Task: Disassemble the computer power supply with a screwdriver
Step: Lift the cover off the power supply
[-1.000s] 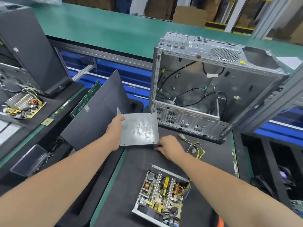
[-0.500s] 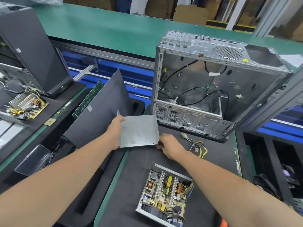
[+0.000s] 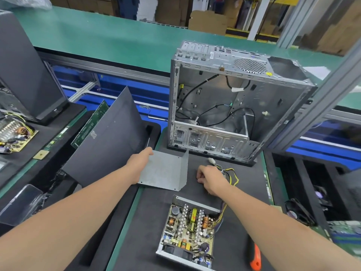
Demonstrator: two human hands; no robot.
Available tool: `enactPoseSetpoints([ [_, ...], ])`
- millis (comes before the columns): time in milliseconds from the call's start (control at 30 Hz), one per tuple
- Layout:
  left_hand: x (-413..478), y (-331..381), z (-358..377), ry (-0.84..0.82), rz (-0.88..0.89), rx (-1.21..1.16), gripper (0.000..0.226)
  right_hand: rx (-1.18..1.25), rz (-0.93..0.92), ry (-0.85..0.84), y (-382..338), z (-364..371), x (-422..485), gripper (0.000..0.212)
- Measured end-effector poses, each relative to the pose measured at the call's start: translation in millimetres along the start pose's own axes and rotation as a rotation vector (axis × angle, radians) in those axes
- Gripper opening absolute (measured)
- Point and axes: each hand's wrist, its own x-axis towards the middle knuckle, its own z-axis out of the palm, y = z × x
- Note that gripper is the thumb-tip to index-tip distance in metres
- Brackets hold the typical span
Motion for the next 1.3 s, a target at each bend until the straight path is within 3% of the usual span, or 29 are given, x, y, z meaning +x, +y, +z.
enactPoseSetpoints([
  [133,6.3,1.4,9.1,0.087,0.076,0.128,0.060,0.007,0.075,0.003,2.0,-4.5,-5.6,0.009],
  [267,16.2,-1.1,14.4,0.159,0.195,0.337,0.041,0.034,0.103,-0.011,1.7,-9.8,-10.0,0.015],
  [633,31.4,-5.4,21.1,0.066,0.329,0.380,0.027,0.342,0.221,0.088,2.4,-21.0,-18.4,0.018],
  [700,26.9,-5.7,24.5,0.122,0.423,0.435,0.035,0.371,0.221,0.095,0.7,-21.9,-20.6,0.020],
  [867,0.3,-9.5,43.5,0.280,0.846,0.751,0.056,0.337,0.223,0.109,-4.1,-26.5,-28.4,0.018],
  [933,-11.0,-12.0,49.1,0.238,1.013,0.778,0.053,0.336,0.220,0.122,-7.2,-30.9,-33.1,0.018],
  [1000,-18.4,-15.0,54.8,0.093,1.113,0.815,0.040,0.348,0.218,0.134,-10.3,-34.9,-39.1,0.017],
  [1133,-34.2,-23.3,63.5,-0.269,1.118,0.836,0.022,0.311,0.190,0.166,-19.2,-40.7,-53.7,0.015],
  [1200,-41.1,-28.1,65.8,-0.345,1.130,0.865,0.020,0.284,0.159,0.165,-24.5,-42.8,-64.0,0.019],
  [1300,-48.9,-36.2,64.5,-0.375,1.114,0.893,0.020,0.284,0.133,0.158,-33.0,-45.1,-83.5,0.041],
])
